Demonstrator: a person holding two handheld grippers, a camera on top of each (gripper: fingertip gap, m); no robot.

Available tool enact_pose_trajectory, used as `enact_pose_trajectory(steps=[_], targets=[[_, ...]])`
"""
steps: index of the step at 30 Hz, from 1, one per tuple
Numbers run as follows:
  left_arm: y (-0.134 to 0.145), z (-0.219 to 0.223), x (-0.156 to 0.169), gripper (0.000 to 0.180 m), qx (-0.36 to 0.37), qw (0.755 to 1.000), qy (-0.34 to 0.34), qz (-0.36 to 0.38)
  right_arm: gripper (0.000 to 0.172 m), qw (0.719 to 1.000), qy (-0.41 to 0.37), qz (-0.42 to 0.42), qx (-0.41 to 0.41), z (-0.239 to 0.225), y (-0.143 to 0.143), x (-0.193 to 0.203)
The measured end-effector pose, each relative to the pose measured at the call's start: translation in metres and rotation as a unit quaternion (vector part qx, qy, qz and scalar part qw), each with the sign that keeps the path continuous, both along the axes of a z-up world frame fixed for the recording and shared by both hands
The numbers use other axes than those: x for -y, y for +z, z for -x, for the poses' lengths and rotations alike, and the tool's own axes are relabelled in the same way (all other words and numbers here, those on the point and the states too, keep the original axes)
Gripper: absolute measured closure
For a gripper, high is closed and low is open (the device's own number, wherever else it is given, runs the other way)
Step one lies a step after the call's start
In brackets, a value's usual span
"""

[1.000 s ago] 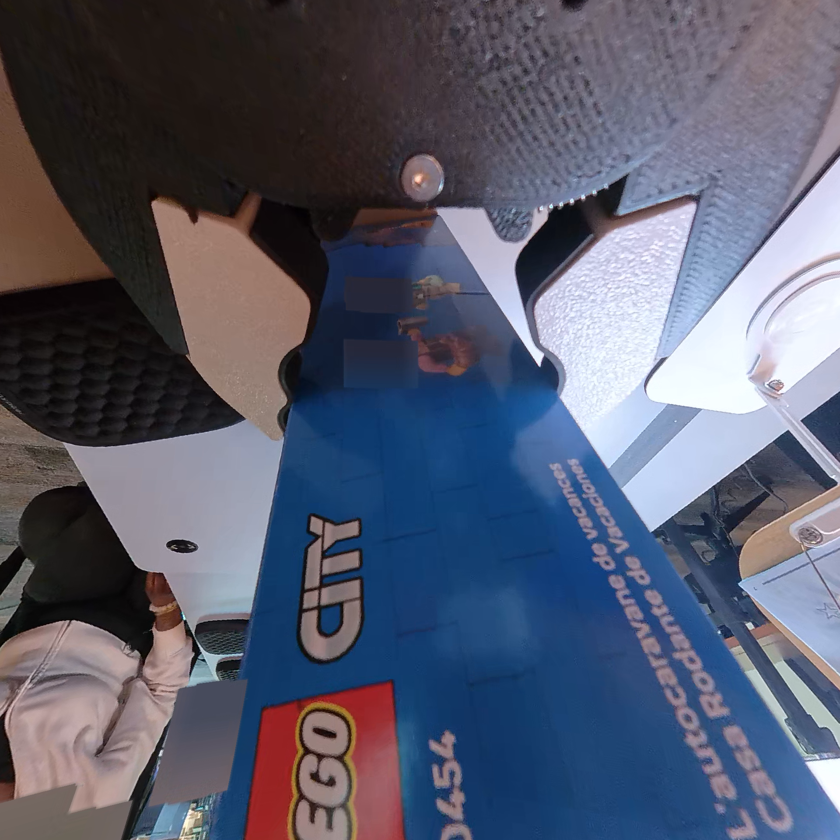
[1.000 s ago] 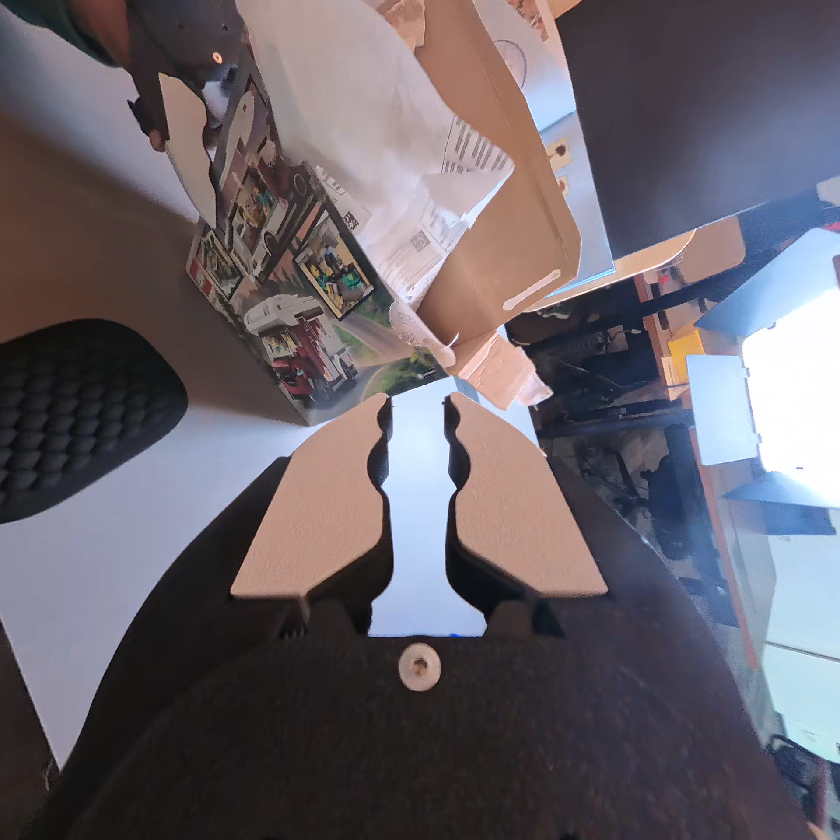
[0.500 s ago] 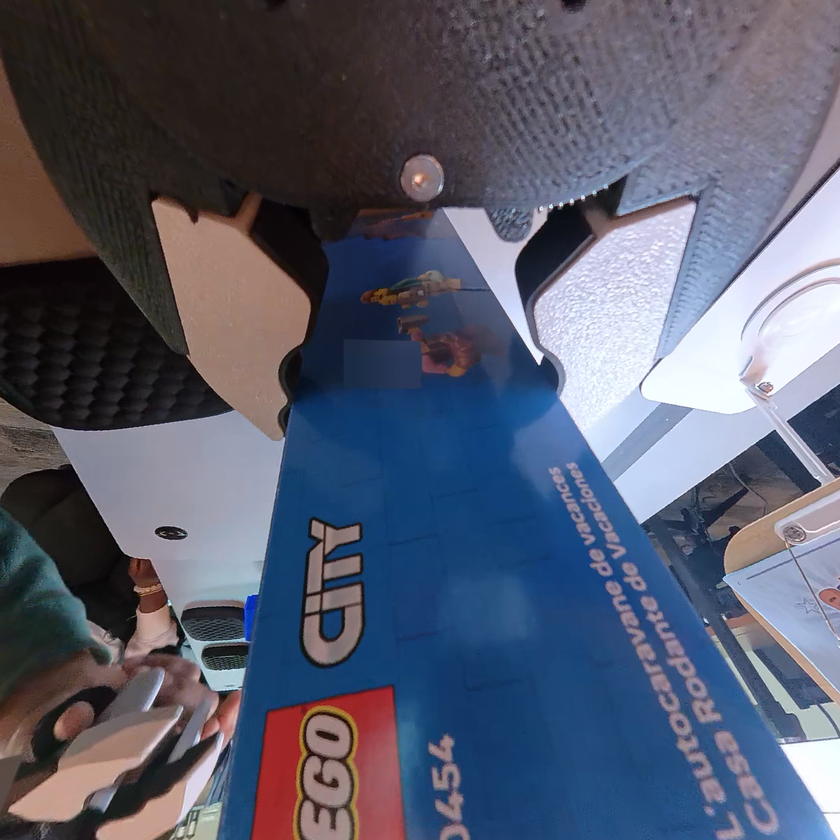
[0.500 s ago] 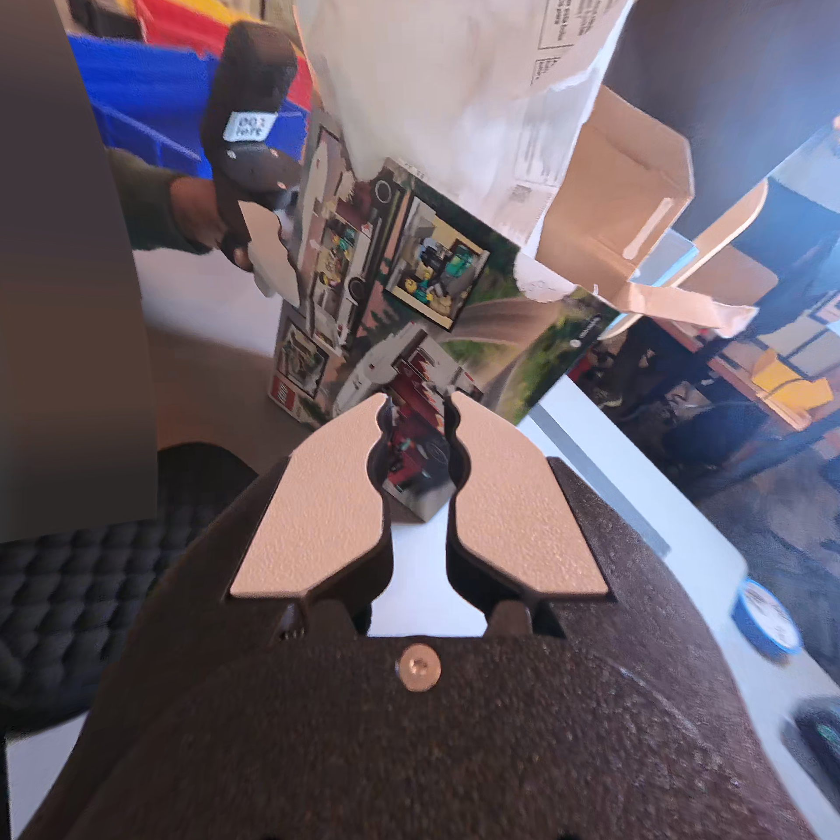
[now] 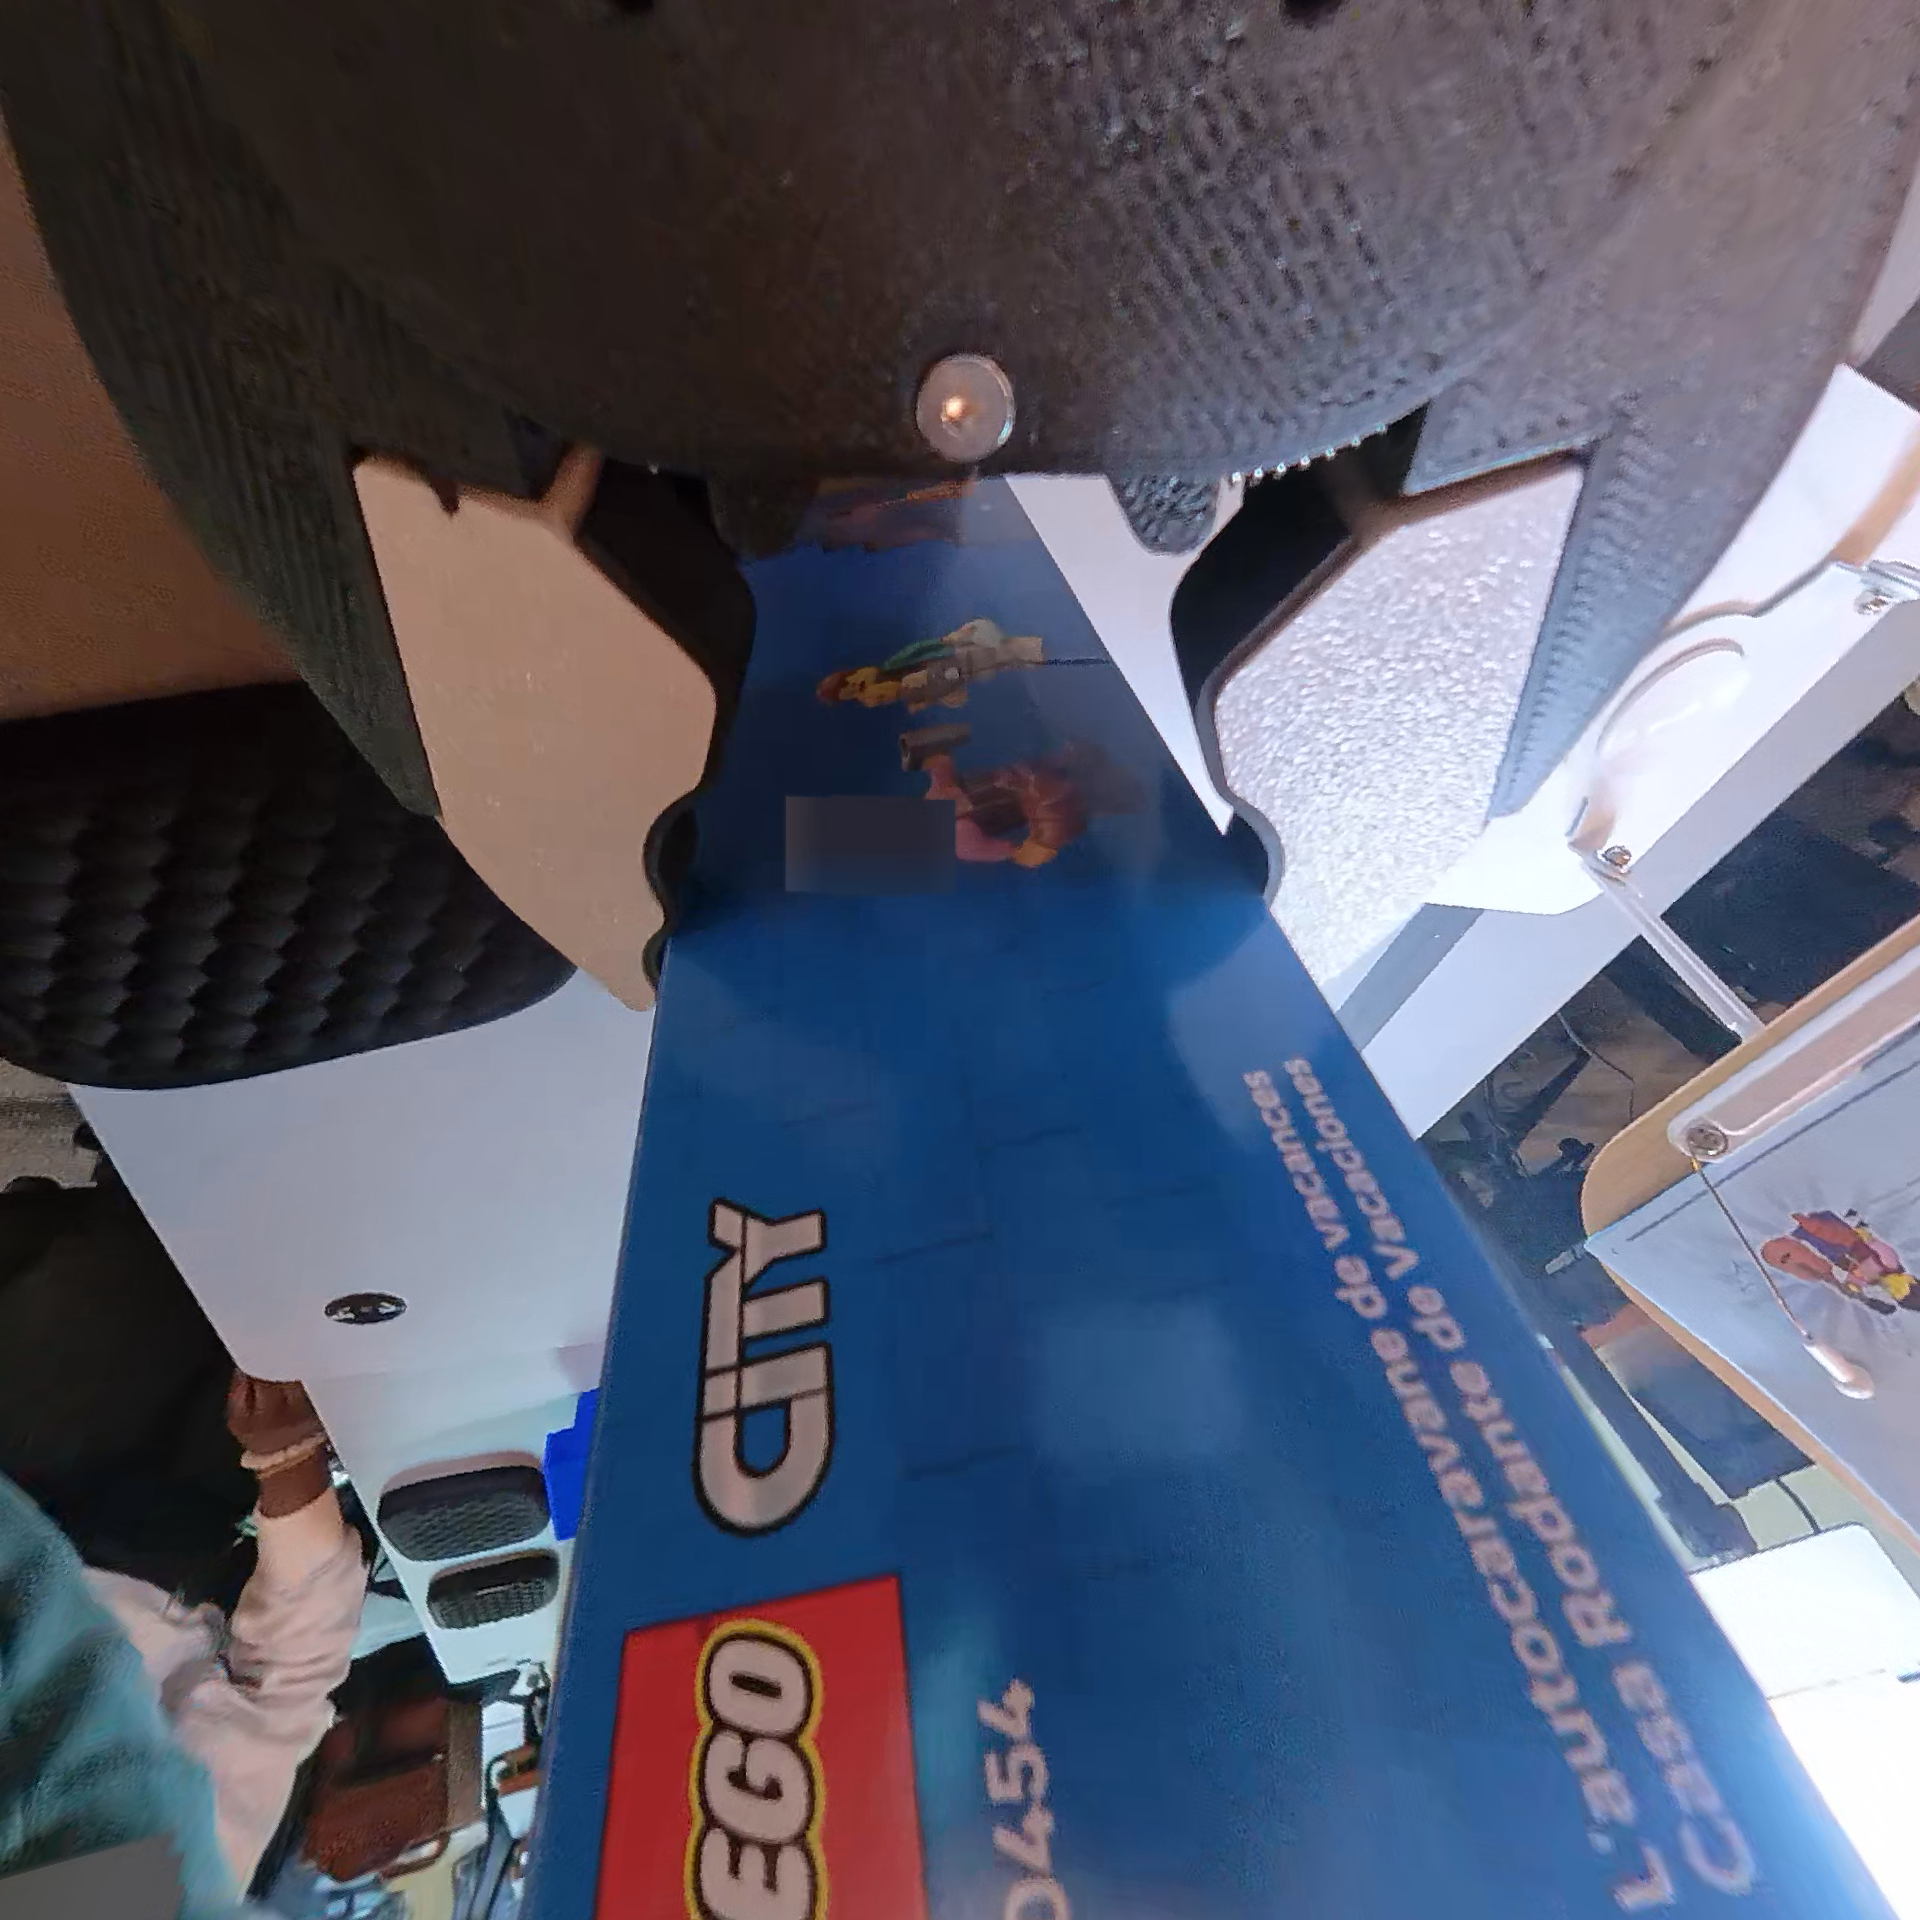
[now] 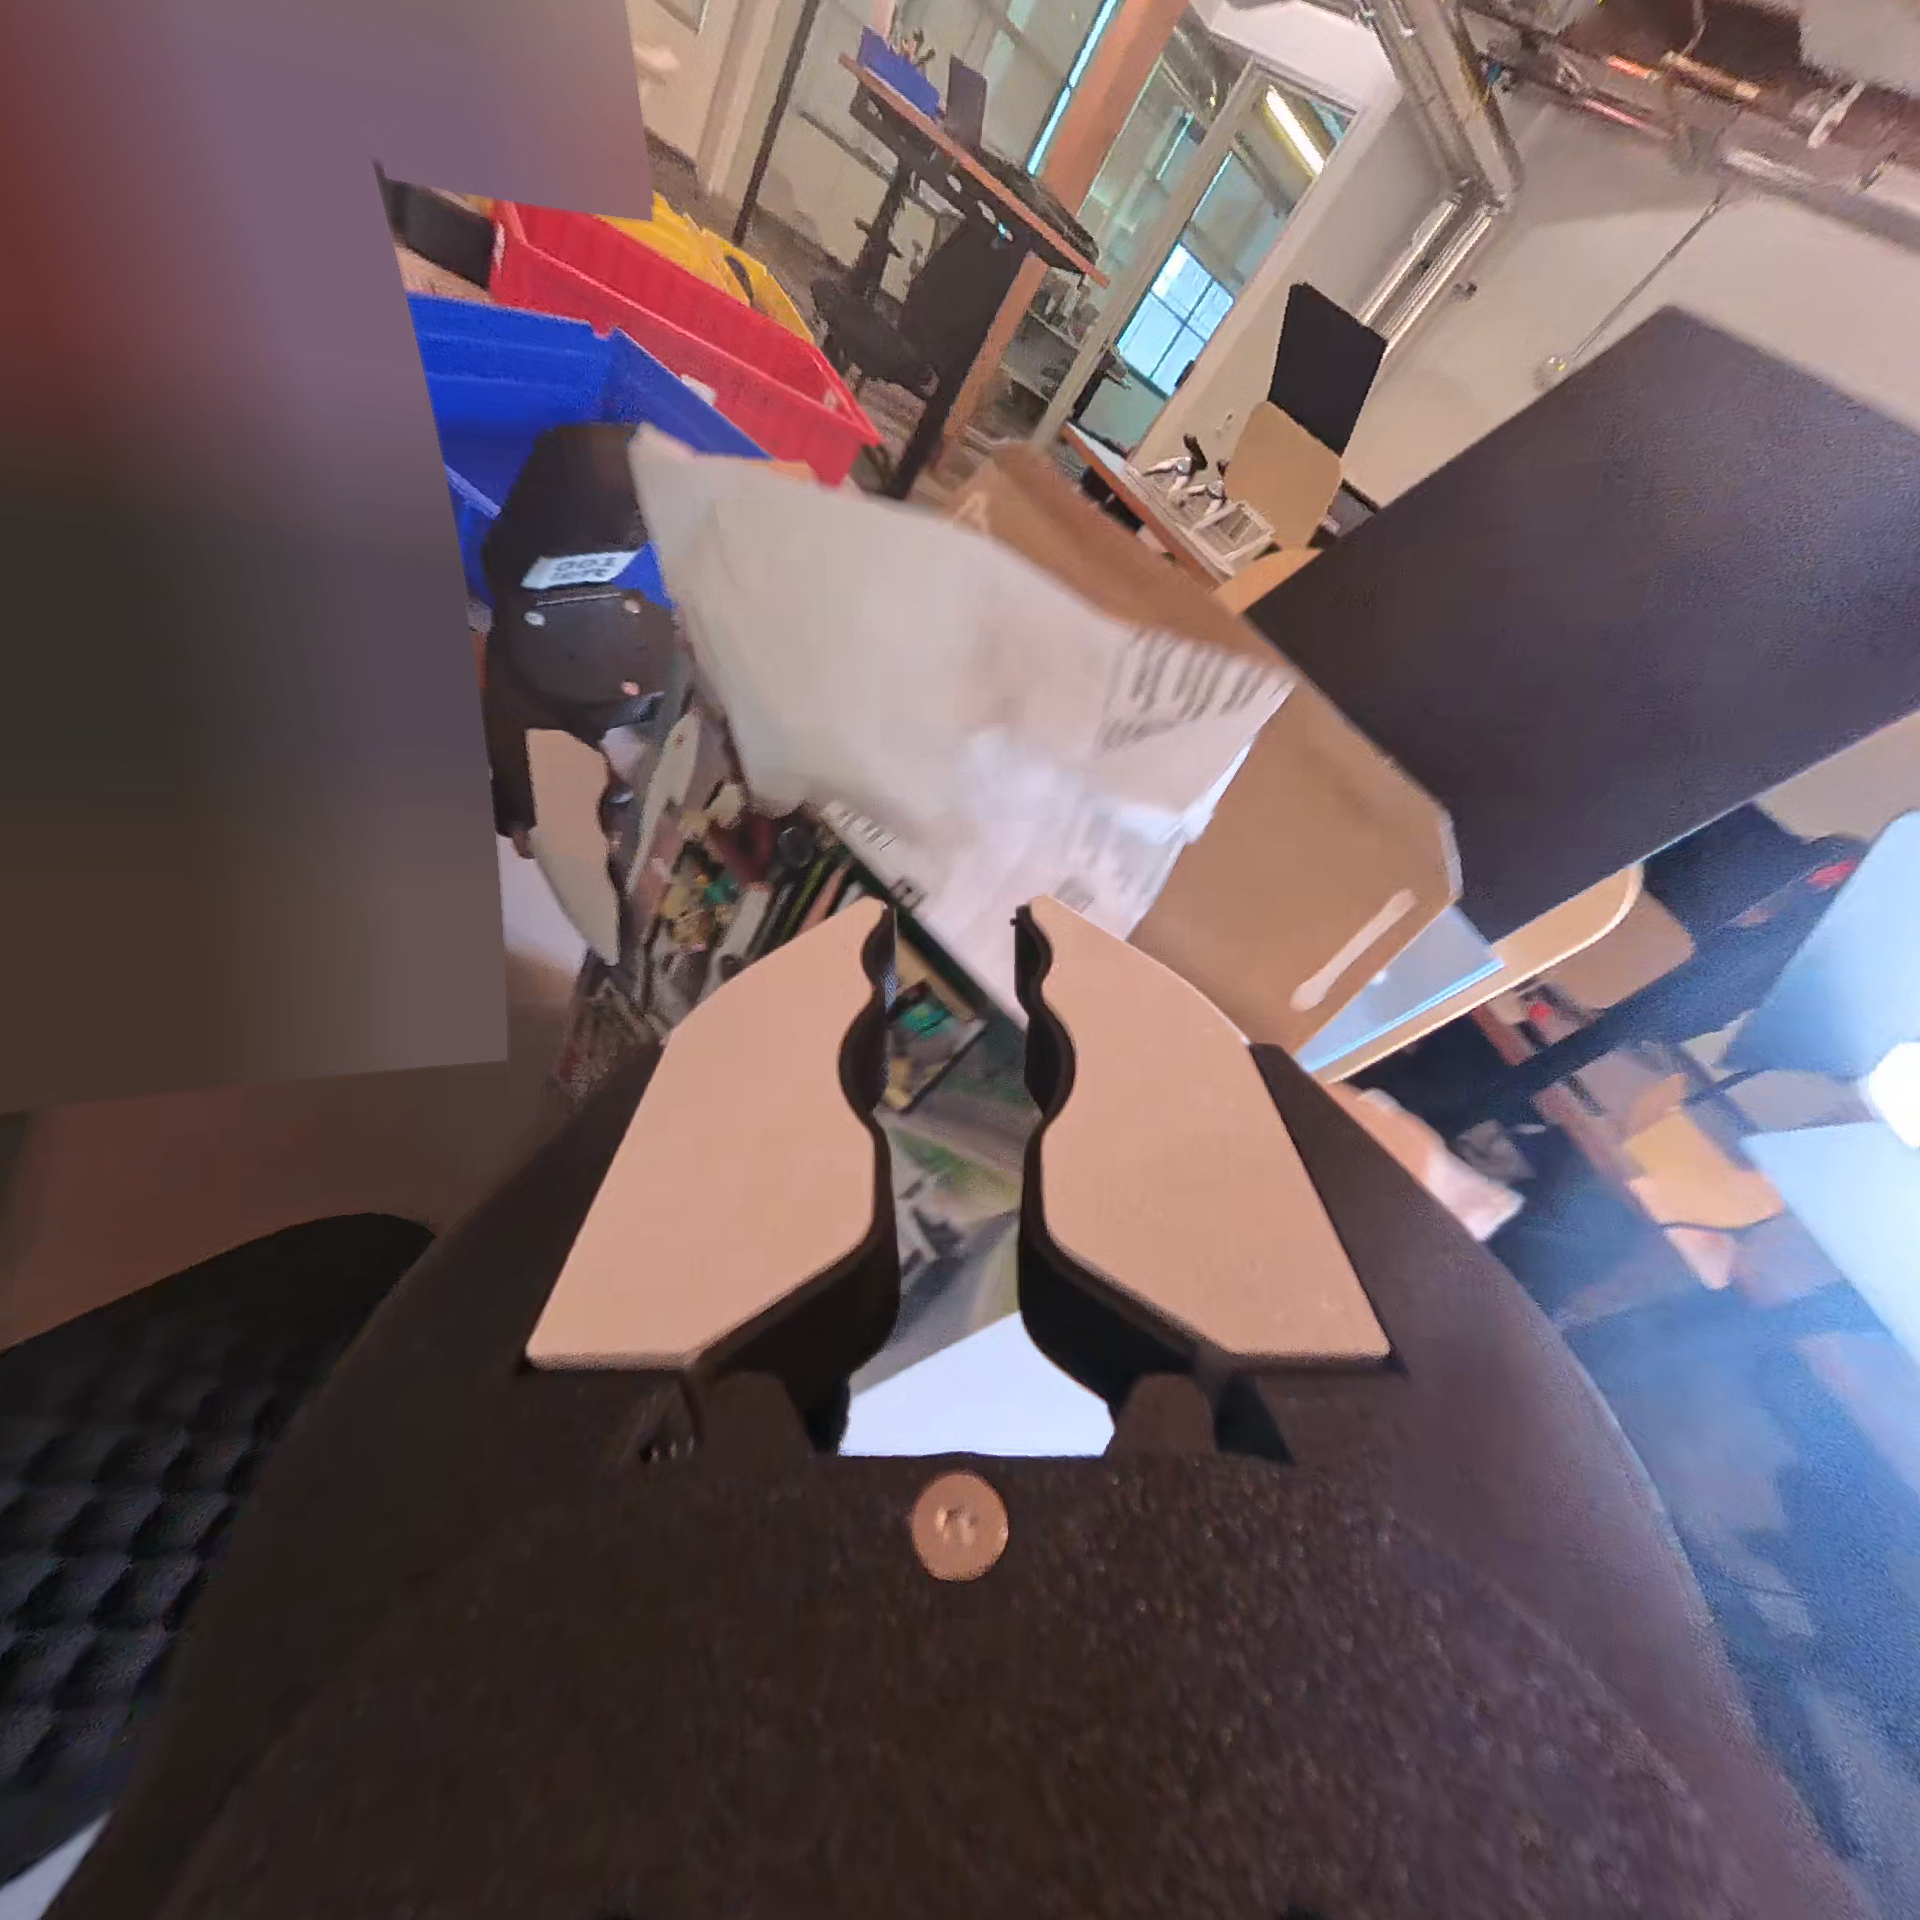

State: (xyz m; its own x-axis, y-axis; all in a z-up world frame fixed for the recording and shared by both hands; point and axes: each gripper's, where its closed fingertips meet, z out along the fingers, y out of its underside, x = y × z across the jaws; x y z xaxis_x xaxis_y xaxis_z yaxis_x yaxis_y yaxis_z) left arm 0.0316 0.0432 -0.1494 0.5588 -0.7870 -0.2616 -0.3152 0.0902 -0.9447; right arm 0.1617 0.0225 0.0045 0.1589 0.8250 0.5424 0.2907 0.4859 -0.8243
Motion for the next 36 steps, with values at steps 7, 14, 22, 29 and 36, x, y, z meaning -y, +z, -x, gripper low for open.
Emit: enact_pose_trajectory(steps=[7,14,22,29,36], targets=[[-0.002,-0.003,0.011,0.078,-0.029,0.999,-0.018,-0.032,0.141,0.973,0.0,-0.114,0.198,0.036,0.03,0.004],[-0.003,-0.015,0.025,0.077,-0.075,0.994,-0.029,-0.069,0.127,0.816,-0.01,-0.272,0.511,0.058,-0.02,0.0],[-0.001,-0.004,0.016,0.078,-0.05,0.998,-0.023,-0.028,0.172,0.779,-0.01,-0.207,0.591,0.082,-0.019,-0.021],[-0.002,0.004,0.014,0.078,-0.023,0.999,-0.038,-0.013,0.172,0.815,-0.002,-0.14,0.563,0.097,0.011,-0.029],[-0.002,0.013,0.015,0.08,0.007,0.994,-0.106,-0.004,0.171,0.806,0.02,-0.098,0.583,0.106,-0.011,-0.033]])
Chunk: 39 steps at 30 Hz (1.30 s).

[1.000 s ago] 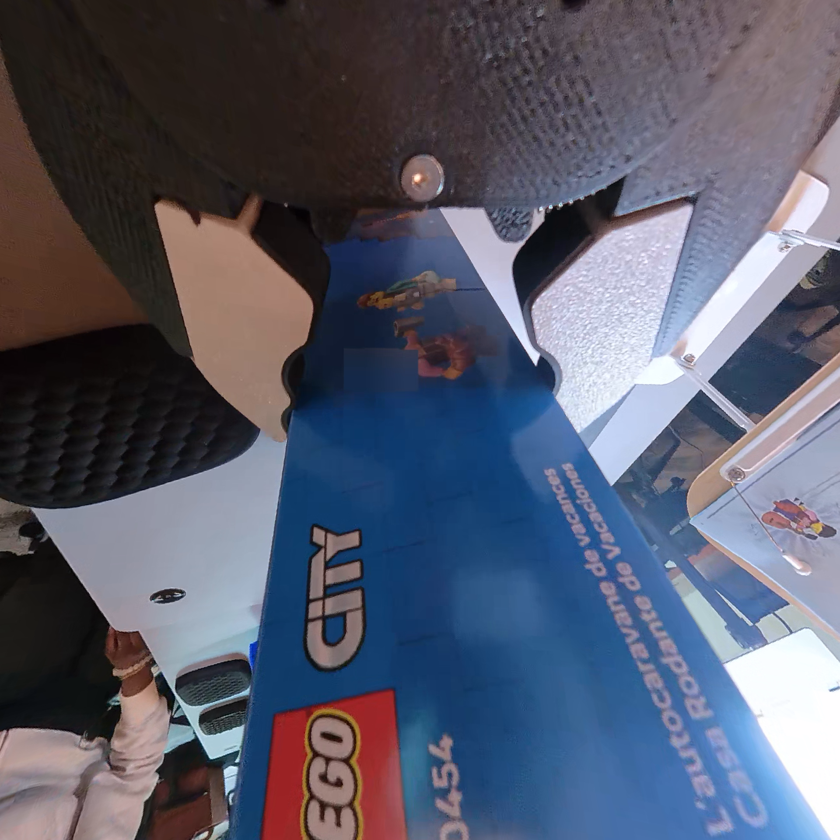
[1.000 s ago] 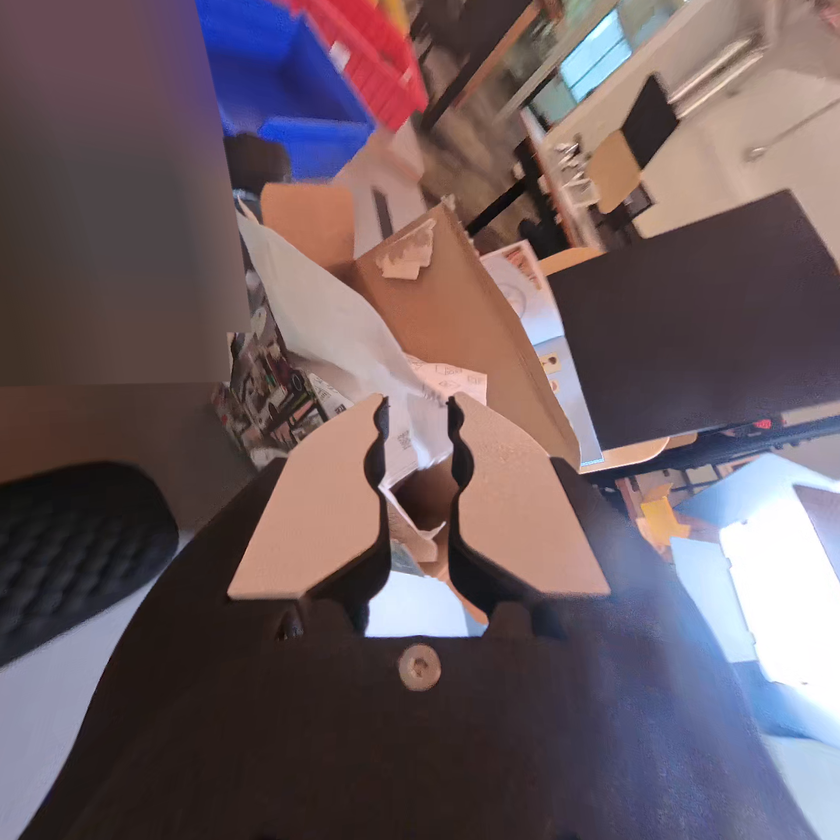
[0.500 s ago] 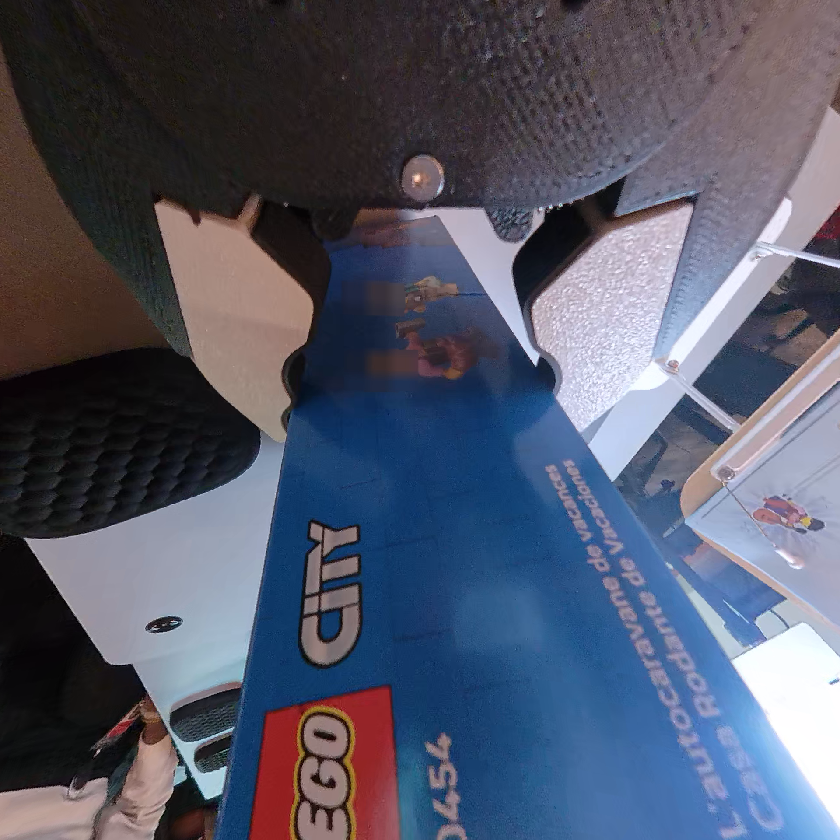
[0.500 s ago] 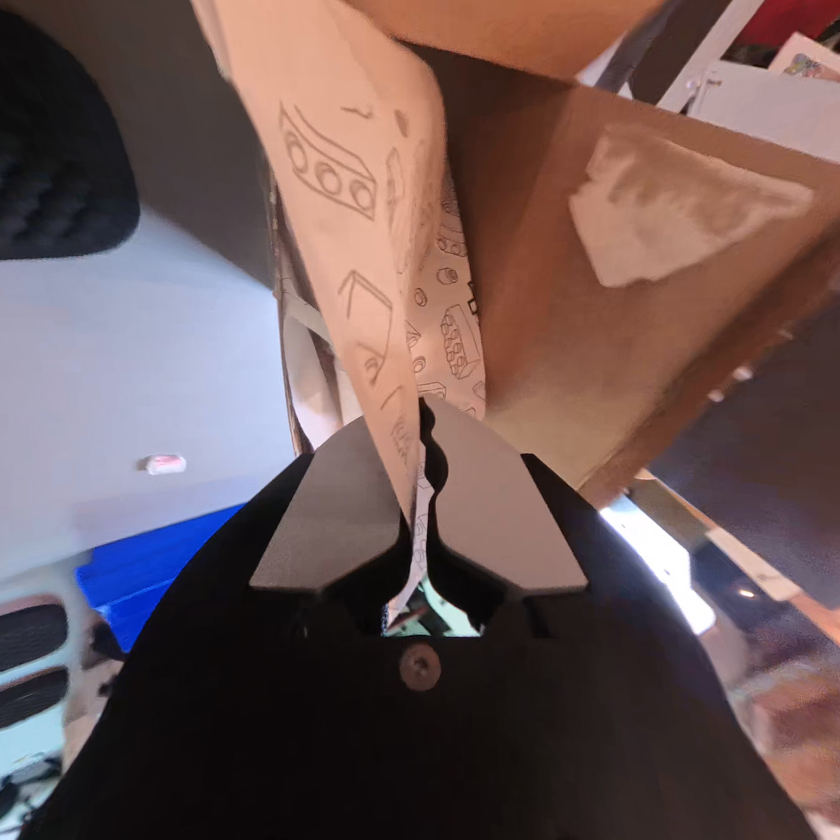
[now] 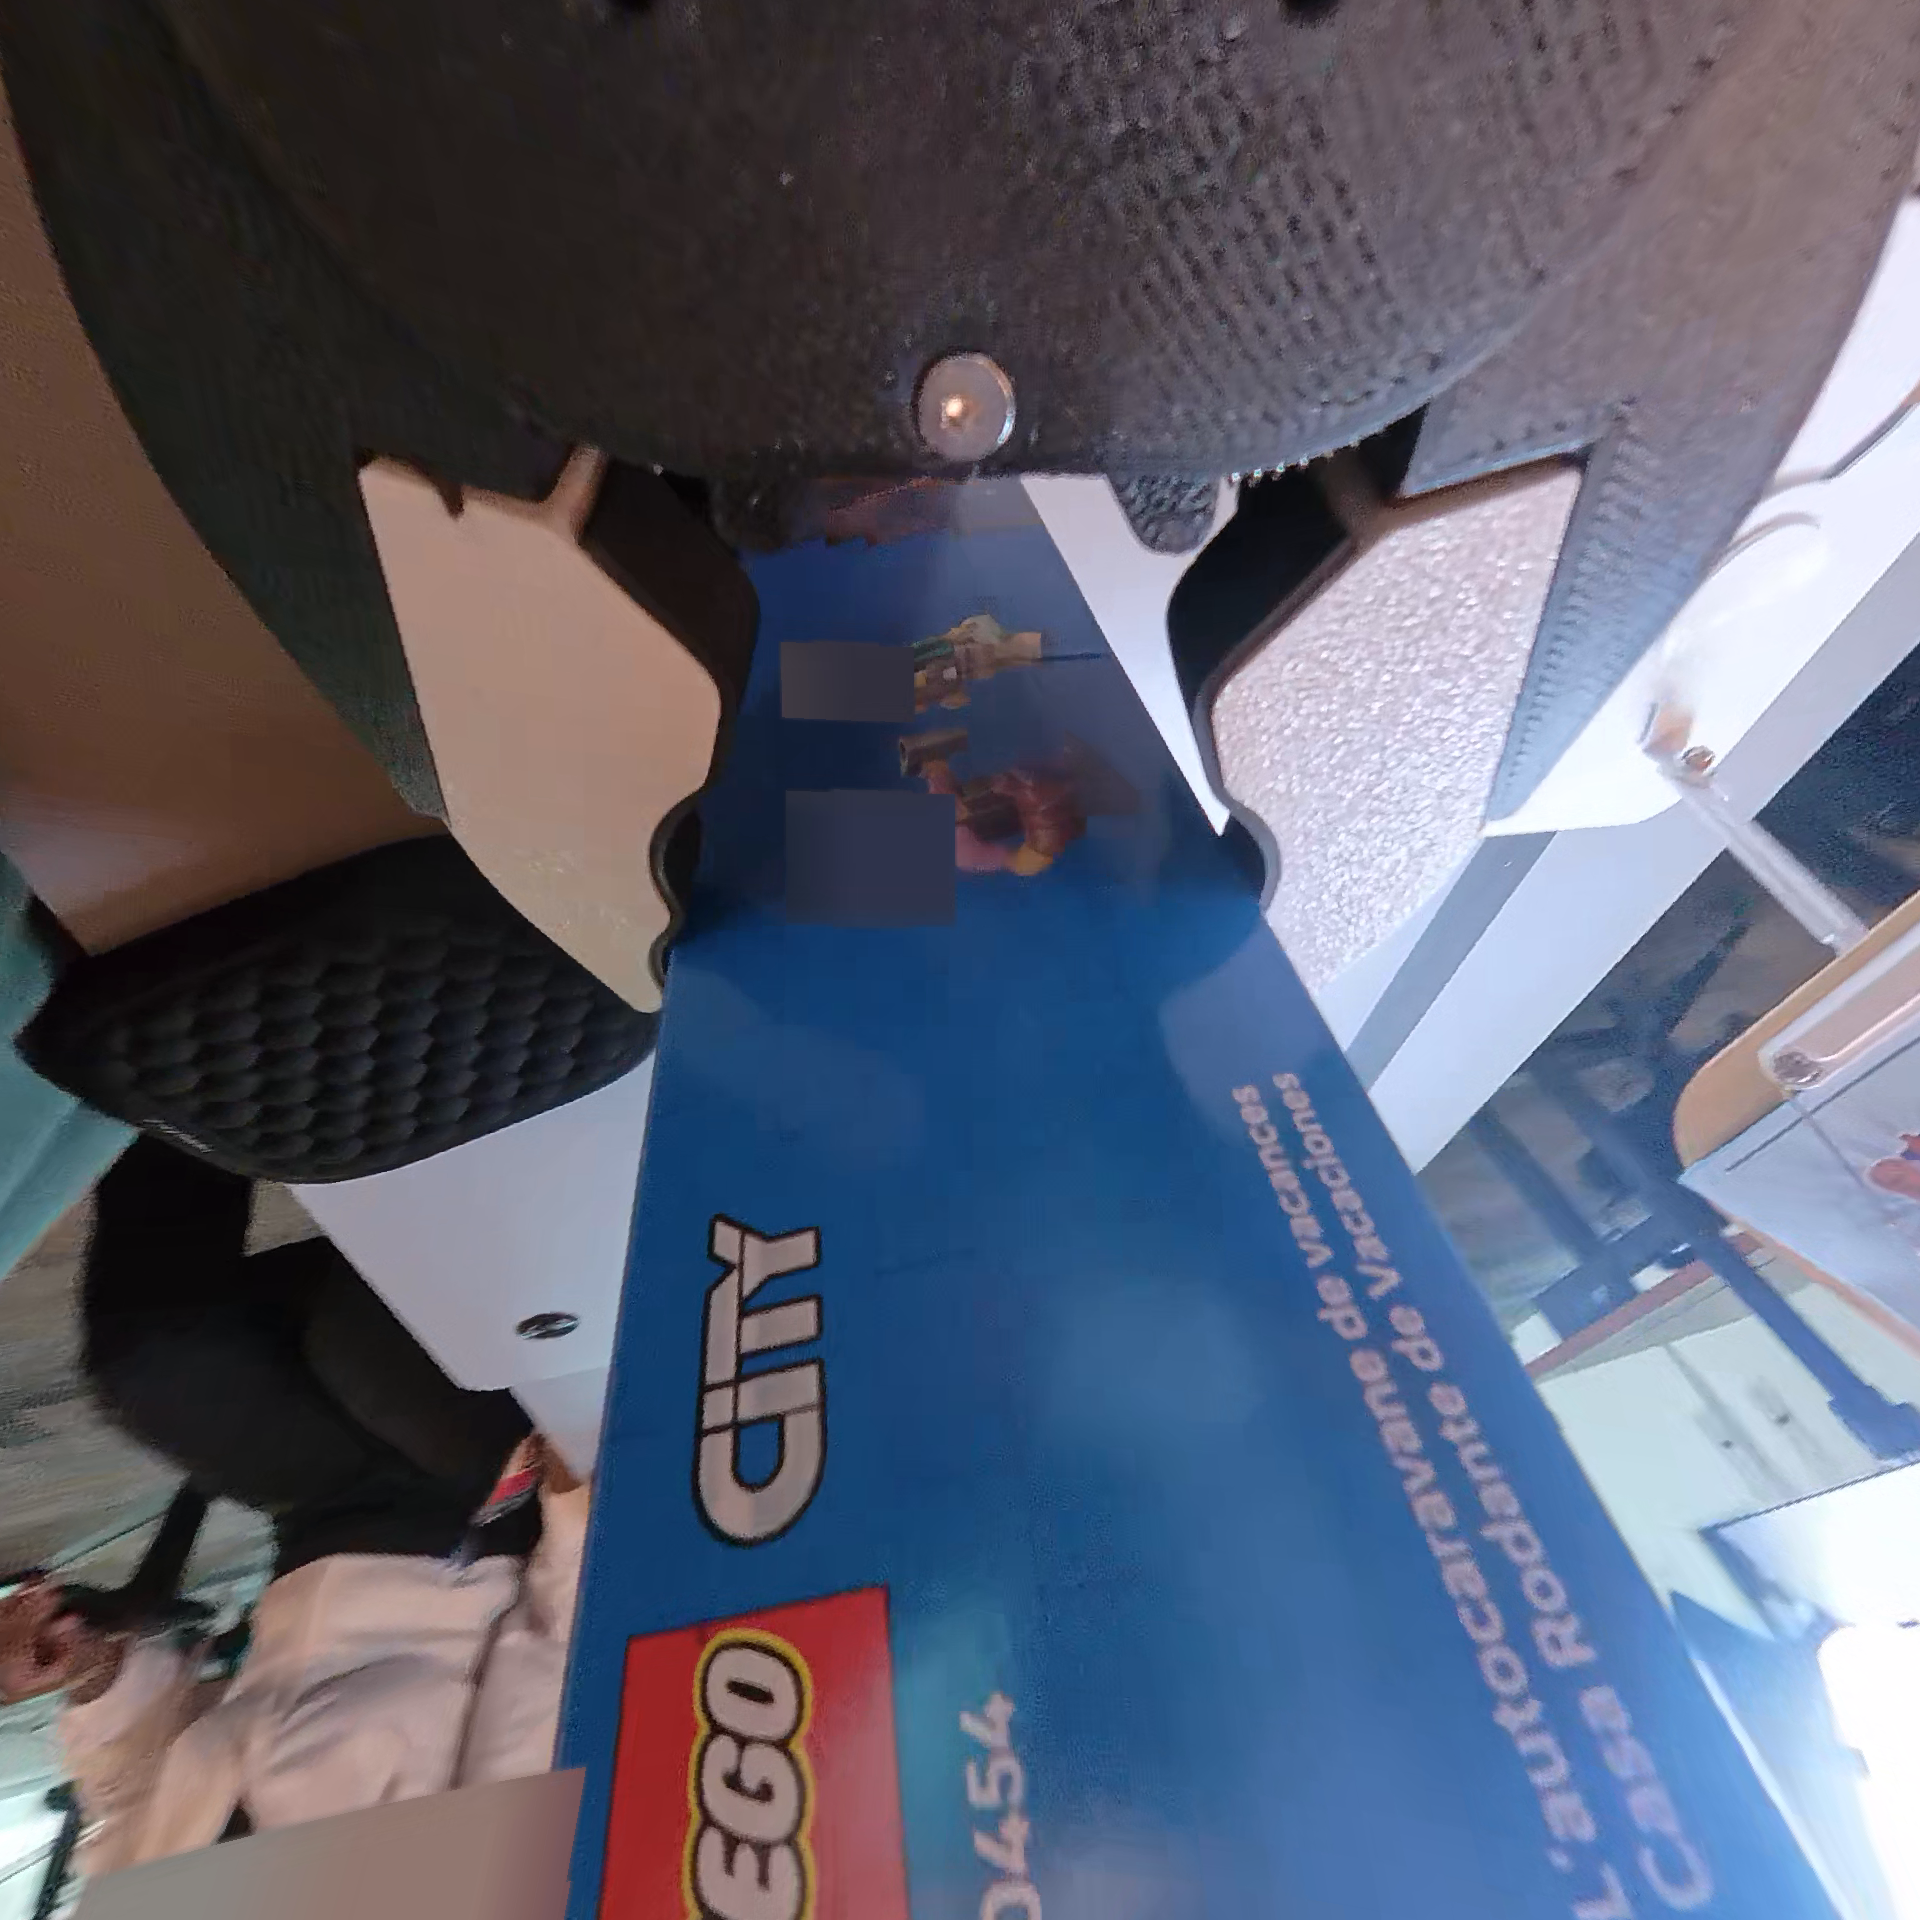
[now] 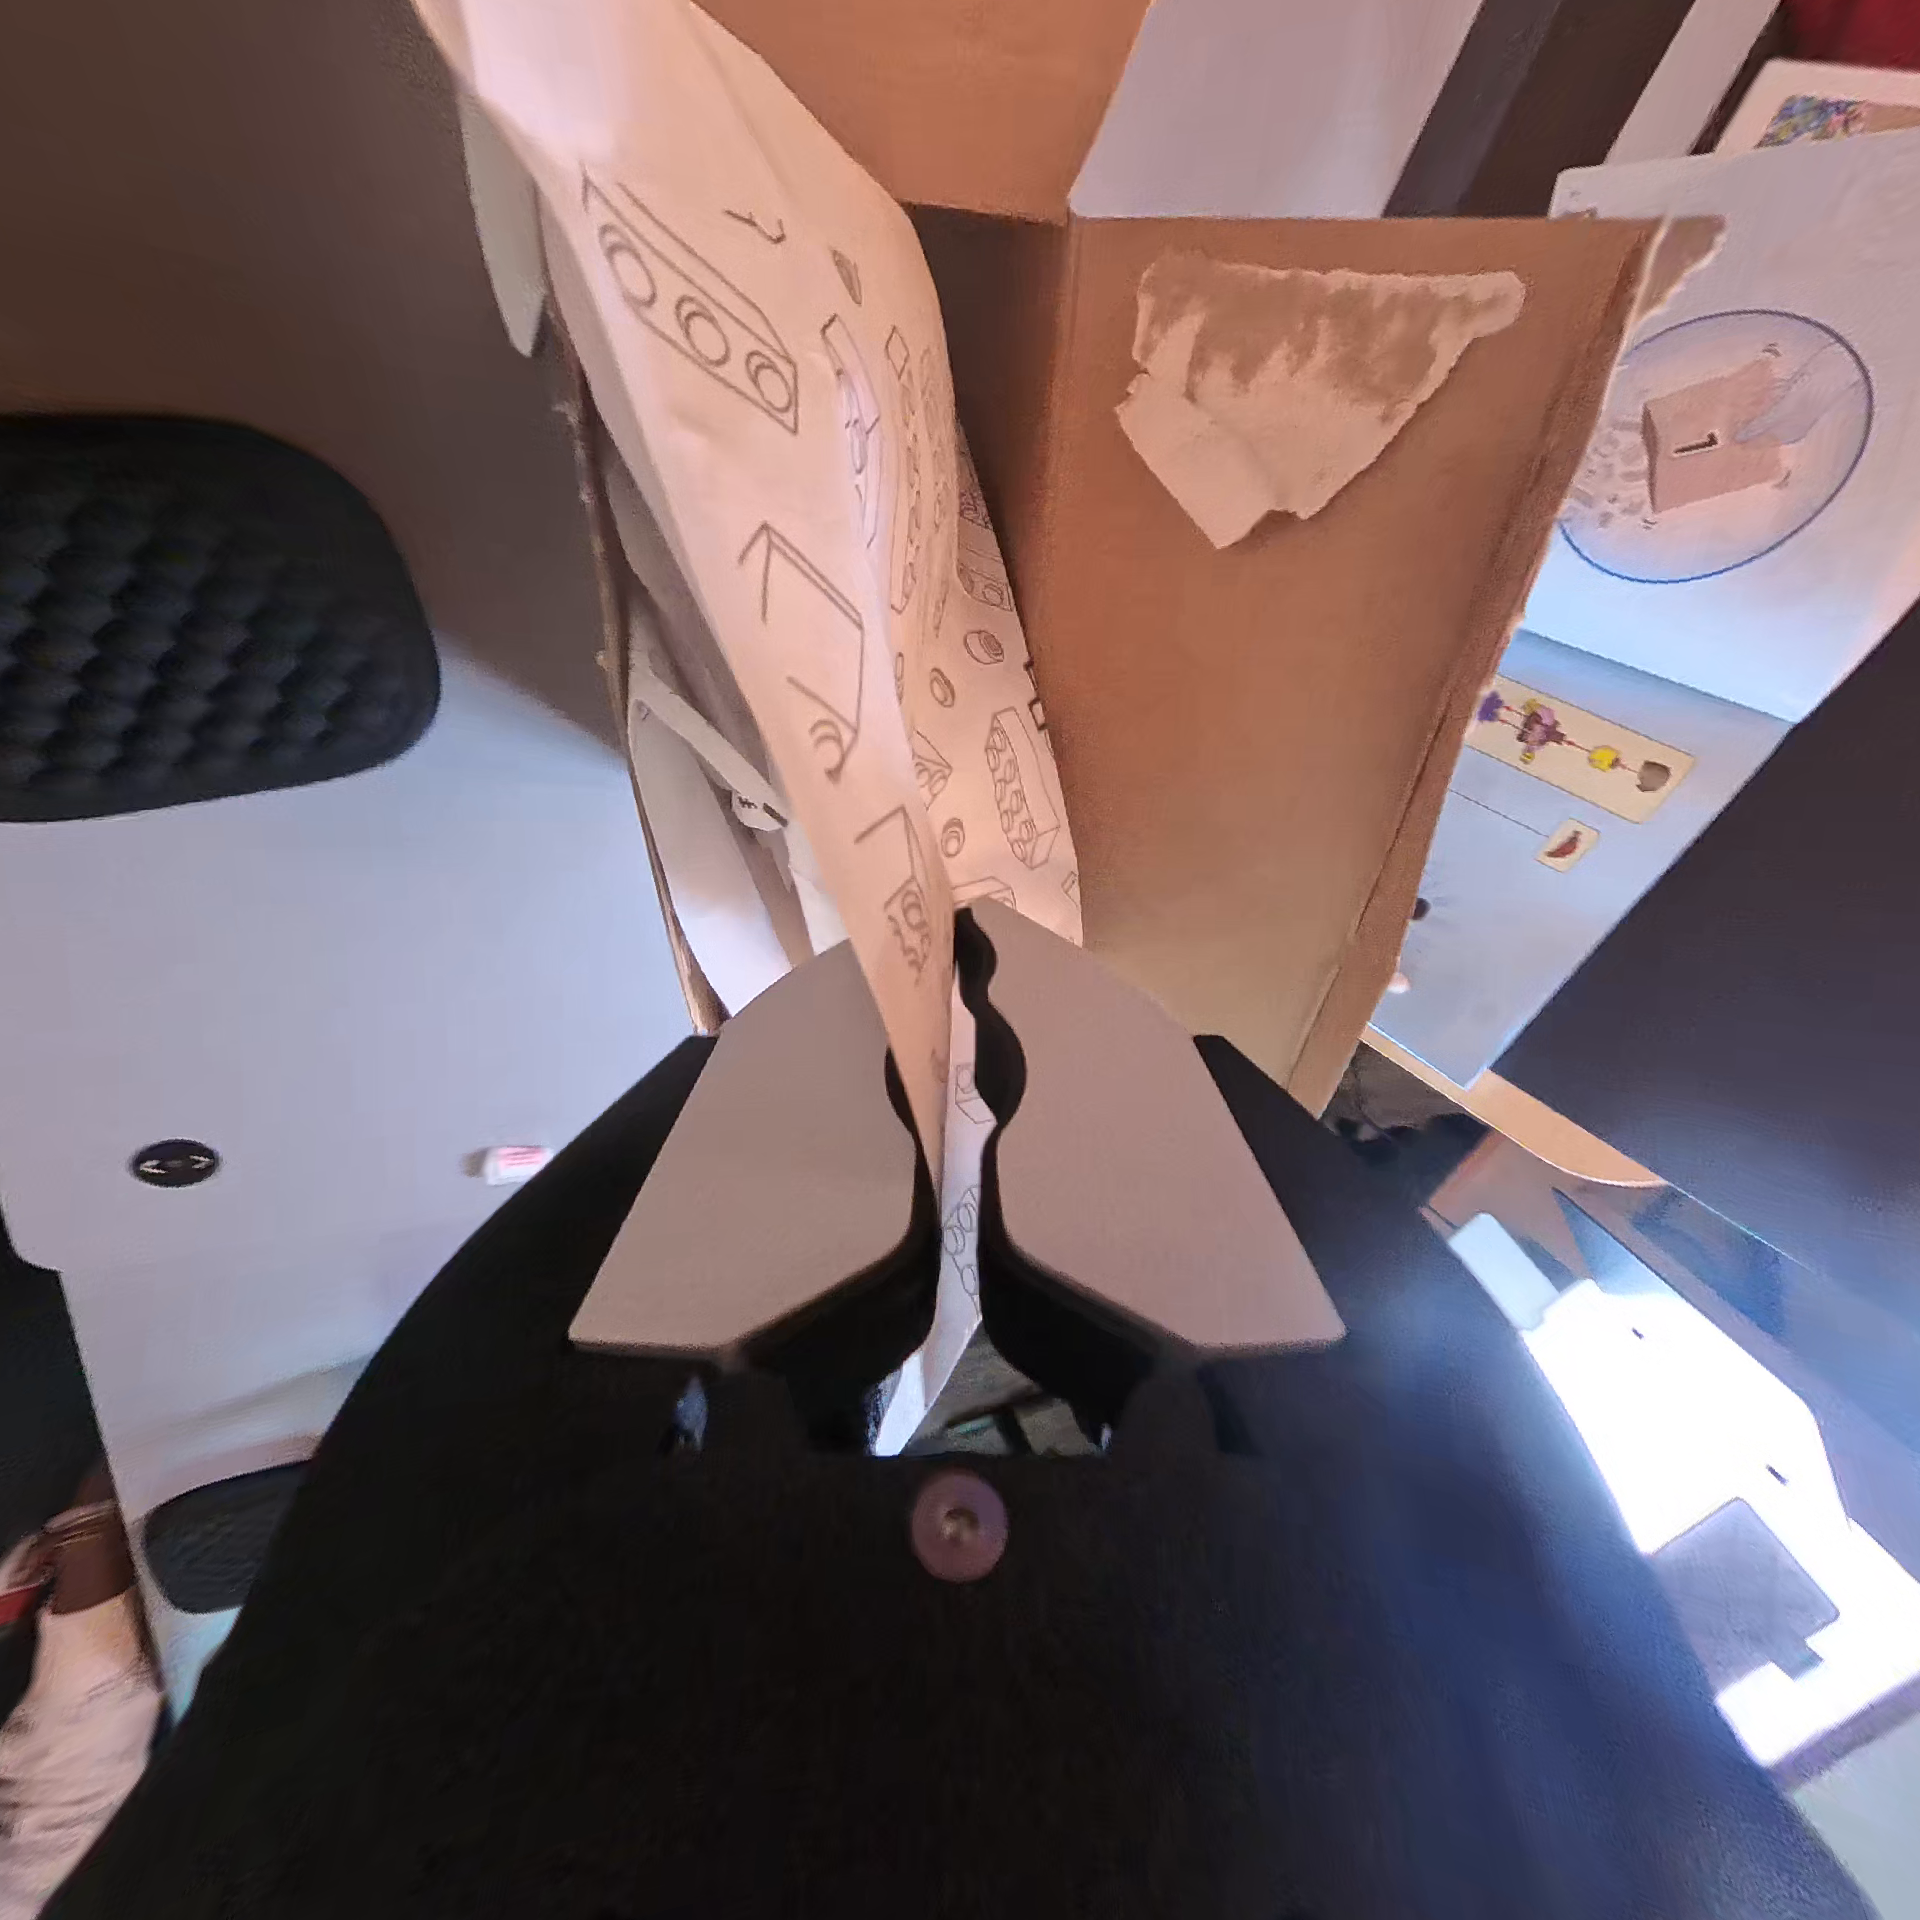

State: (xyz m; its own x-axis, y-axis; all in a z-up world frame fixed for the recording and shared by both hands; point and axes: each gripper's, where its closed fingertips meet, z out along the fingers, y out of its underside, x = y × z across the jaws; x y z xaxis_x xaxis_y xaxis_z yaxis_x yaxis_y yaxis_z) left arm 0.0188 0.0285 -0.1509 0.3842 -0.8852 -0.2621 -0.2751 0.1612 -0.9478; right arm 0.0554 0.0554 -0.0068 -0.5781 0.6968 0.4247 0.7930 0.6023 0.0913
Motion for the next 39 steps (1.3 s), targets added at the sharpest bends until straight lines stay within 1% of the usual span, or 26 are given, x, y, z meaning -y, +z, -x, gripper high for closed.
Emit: enact_pose_trajectory(steps=[4,8,9,11,13,16,18,20,21,22,23,27,32,39], targets=[[0.001,0.015,0.009,0.08,0.035,0.995,-0.088,0.011,0.168,0.999,-0.002,0.036,0.008,0.02,0.006,0.019],[-0.001,0.032,0.018,0.08,0.063,0.984,-0.157,0.05,0.168,0.999,0.03,0.014,0.006,0.042,0.013,0.036],[-0.001,0.035,0.02,0.081,0.068,0.982,-0.168,0.058,0.166,0.999,0.037,0.008,0.003,0.045,0.015,0.039],[-0.002,0.039,0.022,0.081,0.071,0.979,-0.18,0.067,0.154,0.999,0.041,0.001,-0.003,0.047,0.019,0.044],[-0.003,0.039,0.023,0.081,0.066,0.978,-0.185,0.068,0.147,0.999,0.035,-0.008,-0.012,0.045,0.023,0.043],[-0.004,0.038,0.025,0.081,0.06,0.978,-0.188,0.065,0.14,0.999,0.028,-0.002,-0.025,0.038,0.023,0.038],[-0.003,0.038,0.025,0.081,0.061,0.978,-0.188,0.065,0.14,1.0,0.019,0.0,-0.017,0.031,0.017,0.032],[-0.003,0.036,0.028,0.081,0.056,0.978,-0.19,0.058,0.147,1.0,0.013,0.0,0.004,0.025,0.006,0.027],[-0.002,0.035,0.03,0.081,0.052,0.979,-0.191,0.054,0.153,1.0,0.017,0.004,0.01,0.024,0.001,0.028],[-0.002,0.036,0.034,0.081,0.048,0.979,-0.191,0.05,0.166,1.0,0.025,0.008,0.011,0.026,-0.002,0.03],[-0.002,0.036,0.035,0.08,0.047,0.979,-0.19,0.047,0.172,0.999,0.032,0.007,0.009,0.029,-0.002,0.033],[-0.002,0.034,0.042,0.08,0.032,0.98,-0.195,0.03,0.172,0.999,0.049,0.02,-0.005,0.043,0.011,0.056],[-0.003,0.031,0.05,0.081,0.008,0.98,-0.2,0.008,0.172,0.999,0.046,0.027,-0.007,0.051,0.023,0.08],[-0.003,0.03,0.05,0.081,0.0,0.98,-0.197,0.006,0.172,0.999,0.036,0.022,-0.024,0.046,0.025,0.086]])
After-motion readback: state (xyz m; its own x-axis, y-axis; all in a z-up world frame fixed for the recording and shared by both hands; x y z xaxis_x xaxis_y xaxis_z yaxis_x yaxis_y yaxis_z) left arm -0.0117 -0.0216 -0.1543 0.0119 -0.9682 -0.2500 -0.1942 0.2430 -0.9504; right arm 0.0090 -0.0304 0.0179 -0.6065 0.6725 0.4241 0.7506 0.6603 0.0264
